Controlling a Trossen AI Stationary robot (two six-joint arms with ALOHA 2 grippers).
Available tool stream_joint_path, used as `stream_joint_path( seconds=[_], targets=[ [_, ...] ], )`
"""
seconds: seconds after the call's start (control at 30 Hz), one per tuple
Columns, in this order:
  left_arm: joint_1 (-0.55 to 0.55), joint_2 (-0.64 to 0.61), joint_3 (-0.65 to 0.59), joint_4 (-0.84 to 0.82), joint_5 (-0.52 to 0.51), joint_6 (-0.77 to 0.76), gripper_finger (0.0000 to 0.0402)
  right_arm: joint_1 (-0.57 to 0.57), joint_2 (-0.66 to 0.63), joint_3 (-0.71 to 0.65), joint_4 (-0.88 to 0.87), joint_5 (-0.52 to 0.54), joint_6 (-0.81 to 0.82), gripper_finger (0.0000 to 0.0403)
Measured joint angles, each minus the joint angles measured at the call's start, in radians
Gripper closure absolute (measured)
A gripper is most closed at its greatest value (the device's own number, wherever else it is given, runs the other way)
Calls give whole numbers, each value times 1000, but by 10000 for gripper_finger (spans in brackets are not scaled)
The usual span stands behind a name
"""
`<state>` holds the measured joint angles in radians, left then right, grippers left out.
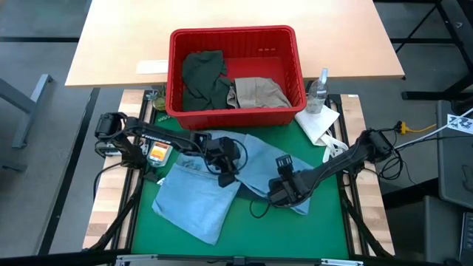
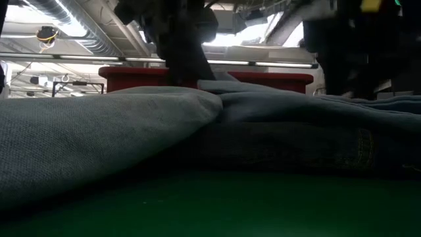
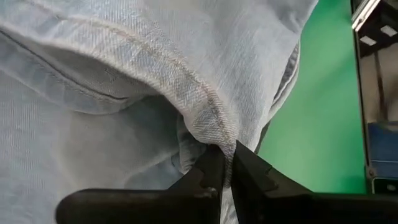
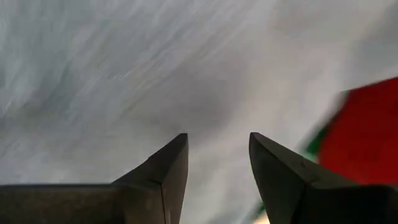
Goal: Fold laundry
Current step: Fold the light blue jeans
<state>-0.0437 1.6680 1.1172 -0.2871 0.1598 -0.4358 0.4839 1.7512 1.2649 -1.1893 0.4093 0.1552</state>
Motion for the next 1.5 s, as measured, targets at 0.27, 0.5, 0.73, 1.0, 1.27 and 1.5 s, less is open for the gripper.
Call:
stream_joint_path(
  seconds=[0.27, 0.5, 0.73, 1.0, 1.27, 1.5],
  targets=[
    [-24, 1, 0, -27, -17, -6, 334, 27, -2, -186, 198, -105, 106, 233],
    [7, -6, 0, -104, 157, -8, 301, 50, -2, -199, 217, -118, 104, 233],
    [38, -33, 0, -146, 274, -8, 310, 100, -2, -59, 2, -46, 107, 233],
    [25, -138, 0, -260, 289, -8, 330, 190, -6, 32, -204, -1, 183, 233],
    [-79, -138, 1, 42, 21, -19, 339, 290, -30, 13, -367, 64, 342, 233],
    [-166, -7, 1, 297, -85, 45, 336, 356, -105, -102, -315, 57, 430, 233]
  ],
)
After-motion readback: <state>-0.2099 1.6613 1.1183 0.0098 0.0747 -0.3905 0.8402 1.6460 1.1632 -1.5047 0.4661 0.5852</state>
